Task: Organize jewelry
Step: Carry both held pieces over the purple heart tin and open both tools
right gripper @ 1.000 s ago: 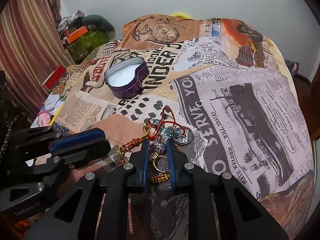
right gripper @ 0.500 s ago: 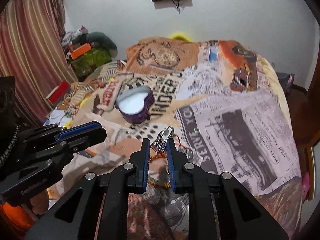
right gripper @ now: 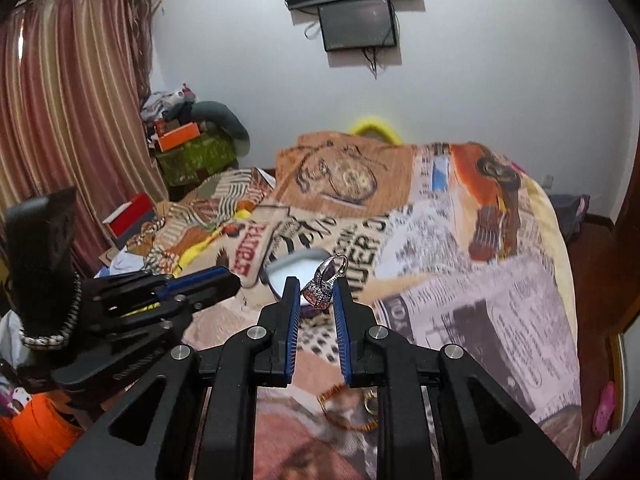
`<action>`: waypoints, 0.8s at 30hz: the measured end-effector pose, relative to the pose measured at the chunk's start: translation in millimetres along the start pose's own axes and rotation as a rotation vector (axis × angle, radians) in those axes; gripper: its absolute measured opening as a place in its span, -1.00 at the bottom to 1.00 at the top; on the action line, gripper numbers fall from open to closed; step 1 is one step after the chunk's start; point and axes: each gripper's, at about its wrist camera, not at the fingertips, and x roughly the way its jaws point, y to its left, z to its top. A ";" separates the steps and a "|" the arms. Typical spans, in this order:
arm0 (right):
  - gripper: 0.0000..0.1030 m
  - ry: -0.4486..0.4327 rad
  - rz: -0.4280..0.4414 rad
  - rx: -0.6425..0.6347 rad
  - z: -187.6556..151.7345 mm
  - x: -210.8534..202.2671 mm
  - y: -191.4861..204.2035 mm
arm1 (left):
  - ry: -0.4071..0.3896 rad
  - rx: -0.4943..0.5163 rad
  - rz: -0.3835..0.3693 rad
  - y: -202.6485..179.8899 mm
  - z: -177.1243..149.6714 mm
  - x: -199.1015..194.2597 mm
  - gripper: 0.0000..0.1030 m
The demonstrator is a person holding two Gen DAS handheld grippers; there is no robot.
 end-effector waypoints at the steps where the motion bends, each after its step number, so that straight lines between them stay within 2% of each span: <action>1: -0.71 -0.004 0.002 -0.004 2.6 1.9 2.5 | -0.002 -0.002 0.004 3.5 1.2 0.9 -0.82; 13: -0.71 0.015 0.022 -0.034 19.1 44.0 13.2 | -0.019 -0.013 0.057 41.9 19.3 19.3 -0.82; 24: -0.71 0.164 0.071 -0.028 24.8 111.1 3.2 | 0.116 -0.089 0.002 76.2 18.5 81.0 -0.82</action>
